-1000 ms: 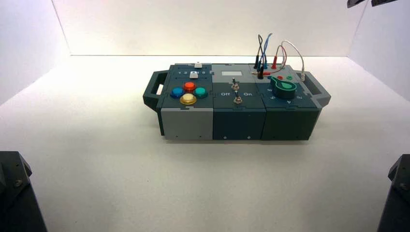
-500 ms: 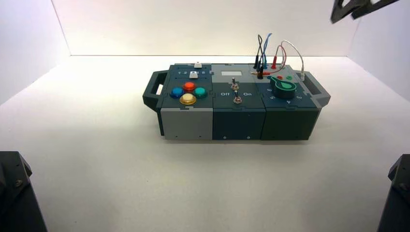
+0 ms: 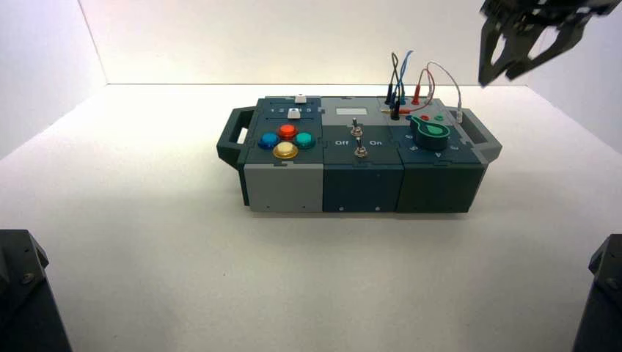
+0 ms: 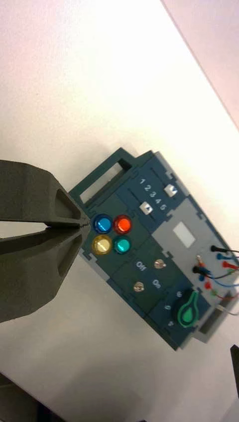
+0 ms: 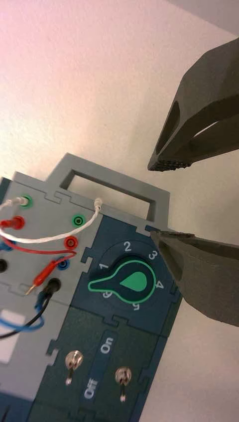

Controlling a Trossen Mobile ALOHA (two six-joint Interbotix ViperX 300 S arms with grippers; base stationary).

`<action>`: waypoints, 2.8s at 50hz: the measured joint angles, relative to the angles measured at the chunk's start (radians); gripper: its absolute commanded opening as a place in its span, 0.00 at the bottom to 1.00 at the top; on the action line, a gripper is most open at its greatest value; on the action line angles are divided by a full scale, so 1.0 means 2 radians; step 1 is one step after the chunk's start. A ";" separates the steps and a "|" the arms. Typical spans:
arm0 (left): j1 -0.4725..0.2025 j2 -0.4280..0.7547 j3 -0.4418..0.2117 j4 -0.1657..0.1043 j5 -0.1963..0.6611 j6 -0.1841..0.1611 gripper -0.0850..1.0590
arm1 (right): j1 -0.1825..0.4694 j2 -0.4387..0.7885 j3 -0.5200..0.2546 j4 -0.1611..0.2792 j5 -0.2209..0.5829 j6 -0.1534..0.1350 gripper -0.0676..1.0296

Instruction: Insert the white wire.

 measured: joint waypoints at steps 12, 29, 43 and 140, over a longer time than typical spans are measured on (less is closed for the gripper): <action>0.000 0.024 0.000 0.000 -0.025 0.005 0.05 | 0.001 0.035 -0.025 0.000 -0.001 -0.002 0.64; 0.000 0.025 0.015 -0.001 -0.056 0.005 0.05 | 0.001 0.095 -0.054 -0.013 0.000 -0.005 0.64; -0.012 0.029 0.025 -0.001 -0.059 0.033 0.05 | 0.001 0.123 -0.076 -0.015 0.002 -0.006 0.63; -0.018 0.045 0.029 -0.008 -0.064 0.035 0.05 | 0.003 0.102 -0.081 -0.002 0.000 -0.008 0.04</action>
